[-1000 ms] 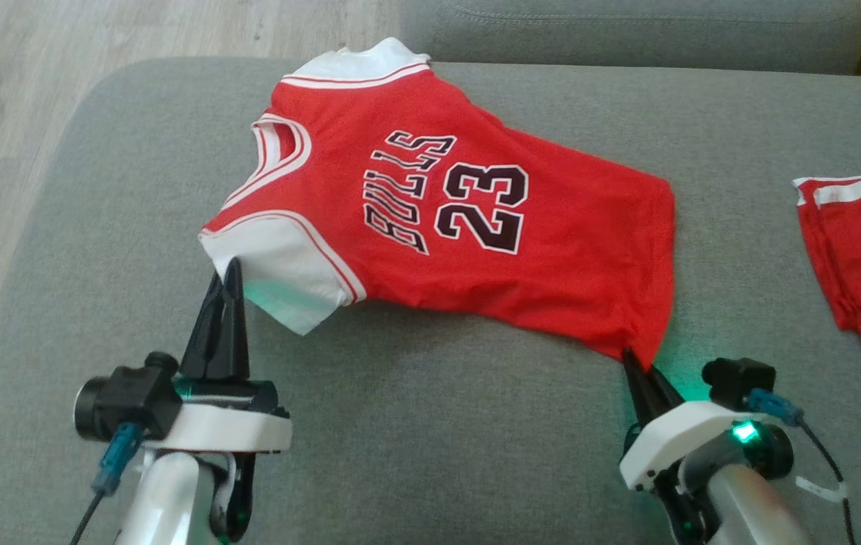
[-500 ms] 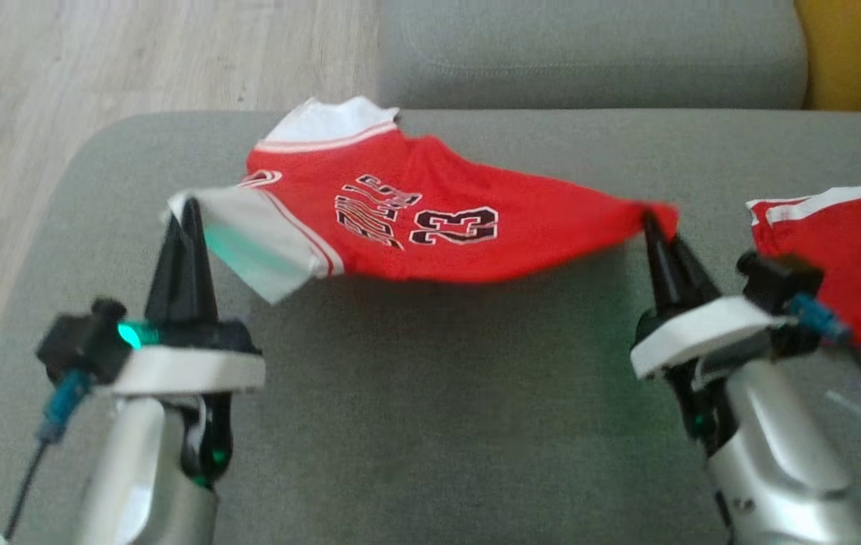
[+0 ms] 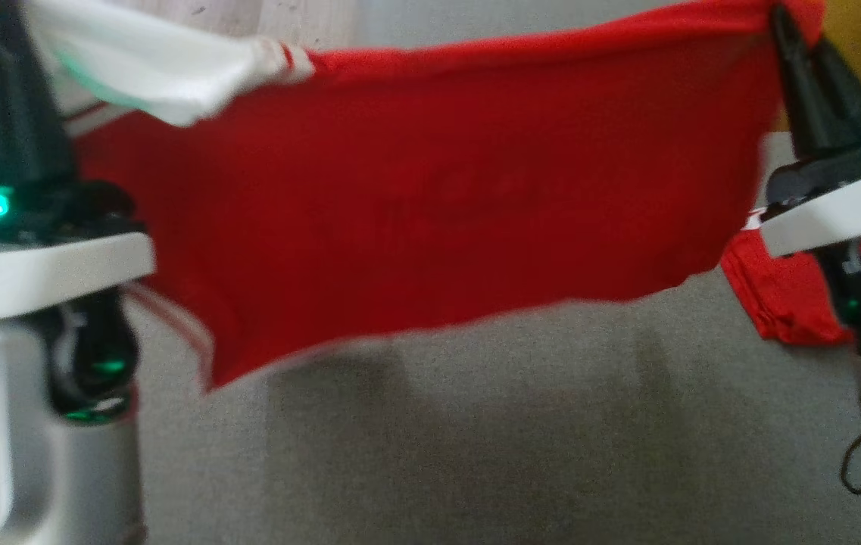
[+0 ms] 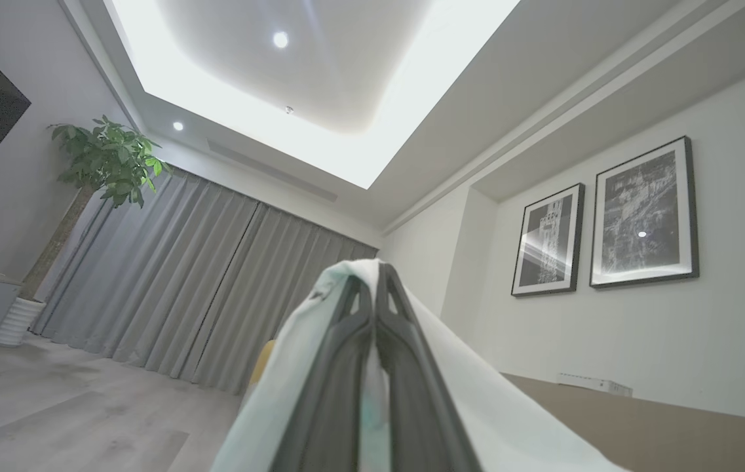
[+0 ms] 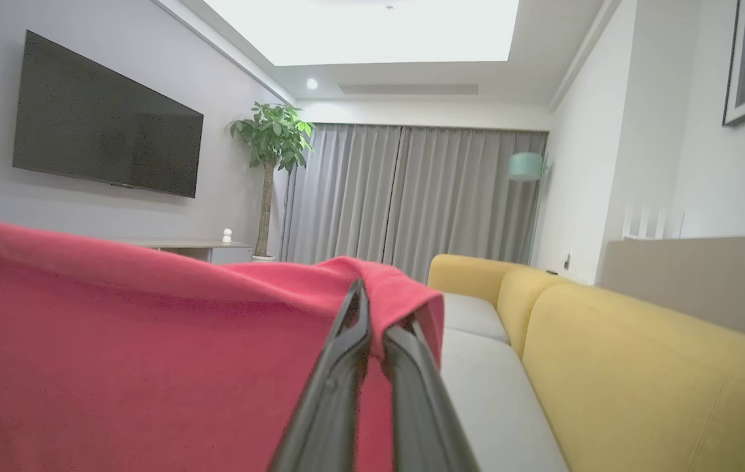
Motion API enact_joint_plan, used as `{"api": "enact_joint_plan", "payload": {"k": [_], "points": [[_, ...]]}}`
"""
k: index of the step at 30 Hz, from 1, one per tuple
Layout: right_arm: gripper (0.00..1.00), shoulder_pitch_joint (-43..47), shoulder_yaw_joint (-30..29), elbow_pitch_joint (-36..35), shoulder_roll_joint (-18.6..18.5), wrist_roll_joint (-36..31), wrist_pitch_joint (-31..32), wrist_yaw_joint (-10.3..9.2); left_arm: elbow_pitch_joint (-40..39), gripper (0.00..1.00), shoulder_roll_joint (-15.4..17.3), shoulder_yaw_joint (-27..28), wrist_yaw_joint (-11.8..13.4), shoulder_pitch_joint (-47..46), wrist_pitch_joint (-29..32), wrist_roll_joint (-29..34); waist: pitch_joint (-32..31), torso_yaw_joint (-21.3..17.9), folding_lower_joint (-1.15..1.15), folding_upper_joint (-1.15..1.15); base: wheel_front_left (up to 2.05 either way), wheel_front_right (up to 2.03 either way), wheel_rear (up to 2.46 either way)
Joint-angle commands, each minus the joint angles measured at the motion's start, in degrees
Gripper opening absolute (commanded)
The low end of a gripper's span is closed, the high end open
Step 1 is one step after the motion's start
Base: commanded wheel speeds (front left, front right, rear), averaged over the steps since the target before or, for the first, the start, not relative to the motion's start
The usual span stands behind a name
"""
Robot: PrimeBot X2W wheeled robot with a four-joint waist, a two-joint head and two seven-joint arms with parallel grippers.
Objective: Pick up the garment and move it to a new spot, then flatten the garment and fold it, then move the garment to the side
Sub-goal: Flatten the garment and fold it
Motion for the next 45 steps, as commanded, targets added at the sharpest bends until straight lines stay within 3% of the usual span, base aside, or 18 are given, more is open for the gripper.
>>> {"api": "enact_joint_plan", "payload": {"k": [1,5,8,15,22,27,28,30,37,41,45], "points": [[0.00,-0.2,-0.1,-6.2,-1.3,0.6,2.4,-0.04,-6.3,0.00,2.4,3.0,1.2,-2.3,3.4,-1.5,-0.2,-0.9,0.00,0.00,0.00,0.00,0.00],[0.00,3.6,-2.6,-14.8,-2.0,0.4,7.5,-0.04,-13.6,0.00,4.5,4.8,3.8,-1.6,10.7,-3.9,1.2,-1.8,0.00,0.00,0.00,0.00,0.00],[0.00,5.5,-3.9,-18.3,-1.9,-0.1,10.2,-0.04,-14.2,0.00,6.7,5.9,4.8,-1.6,14.7,-4.3,3.2,-2.2,0.00,0.00,0.00,0.00,0.00],[0.00,-1.9,-2.1,-13.9,-1.7,0.6,12.1,-0.04,-6.2,0.00,9.9,5.3,3.2,-9.2,16.9,-4.8,12.0,-3.2,0.00,0.00,0.00,0.00,0.00],[0.00,-29.1,6.7,8.3,-3.5,-0.6,8.5,-0.04,15.9,0.00,15.2,3.8,-0.1,-33.6,11.4,-1.3,23.2,-2.7,0.00,0.00,0.00,0.00,0.00],[0.00,-46.9,9.8,24.6,-2.4,-4.9,-0.8,-0.04,30.4,0.00,16.3,1.9,-0.9,-50.3,2.2,2.7,26.6,-1.1,0.00,0.00,0.00,0.00,0.00],[0.00,-51.0,9.3,30.2,-1.8,-6.6,-5.4,-0.04,34.8,0.00,16.2,0.7,-1.3,-54.4,-1.4,3.9,26.9,-0.4,0.00,0.00,0.00,0.00,0.00],[0.00,-53.1,8.7,35.1,-1.0,-7.5,-9.1,-0.04,38.7,0.00,15.8,-0.4,-1.6,-56.6,-4.5,4.6,26.7,0.2,0.00,0.00,0.00,0.00,0.00],[0.00,-48.4,14.3,47.9,0.0,-8.4,-15.3,-0.04,47.0,0.00,15.4,-7.8,-2.6,-51.3,-10.2,5.6,24.4,1.6,0.00,0.00,0.00,0.00,0.00],[0.00,-41.0,18.3,53.4,0.1,-5.2,-16.0,-0.04,48.9,0.00,15.3,-11.7,-2.6,-41.8,-11.5,4.8,21.9,2.2,0.00,0.00,0.00,0.00,0.00],[0.00,-33.8,23.5,56.9,-0.2,-0.7,-12.9,-0.04,48.8,0.00,16.3,-17.3,-2.6,-30.3,-11.4,3.8,19.0,2.6,0.00,0.00,0.00,0.00,0.00]]}}
